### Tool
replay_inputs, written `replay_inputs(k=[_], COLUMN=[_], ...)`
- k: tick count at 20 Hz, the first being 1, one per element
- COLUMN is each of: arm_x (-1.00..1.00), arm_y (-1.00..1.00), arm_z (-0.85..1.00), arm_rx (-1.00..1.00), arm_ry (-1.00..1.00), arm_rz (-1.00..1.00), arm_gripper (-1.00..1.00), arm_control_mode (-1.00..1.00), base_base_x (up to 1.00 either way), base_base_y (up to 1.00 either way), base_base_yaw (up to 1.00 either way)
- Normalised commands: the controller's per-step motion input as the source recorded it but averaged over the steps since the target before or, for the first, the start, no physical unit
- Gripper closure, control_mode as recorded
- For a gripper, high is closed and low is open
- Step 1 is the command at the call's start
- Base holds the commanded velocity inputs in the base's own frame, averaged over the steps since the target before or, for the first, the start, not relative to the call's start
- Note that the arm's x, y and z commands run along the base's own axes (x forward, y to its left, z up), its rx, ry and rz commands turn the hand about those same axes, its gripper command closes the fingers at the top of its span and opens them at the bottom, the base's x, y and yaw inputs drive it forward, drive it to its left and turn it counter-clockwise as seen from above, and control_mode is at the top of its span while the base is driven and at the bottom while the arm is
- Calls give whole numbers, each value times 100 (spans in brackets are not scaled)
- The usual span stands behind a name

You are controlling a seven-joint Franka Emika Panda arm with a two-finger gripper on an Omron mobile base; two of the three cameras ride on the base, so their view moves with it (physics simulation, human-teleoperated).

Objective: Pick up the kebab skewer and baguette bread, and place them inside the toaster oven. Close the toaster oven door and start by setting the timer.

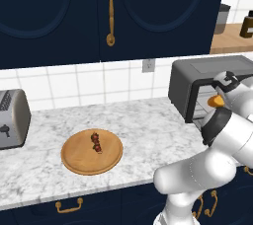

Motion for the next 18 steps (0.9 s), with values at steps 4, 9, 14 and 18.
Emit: replay_inputs(k=[4, 9, 14, 18], arm_x=[0, 0, 0, 0], arm_y=[0, 0, 0, 0], arm_z=[0, 0, 0, 0], arm_rx=[0, 0, 0, -2], arm_ry=[0, 0, 2, 16], arm_rz=[0, 0, 0, 0], arm_gripper=[-100, -100, -100, -100], arm_control_mode=[-100, -100, -100, -100], base_base_x=[0, 0, 0, 0], base_base_y=[0, 0, 0, 0], base_base_yaw=[0, 0, 0, 0])
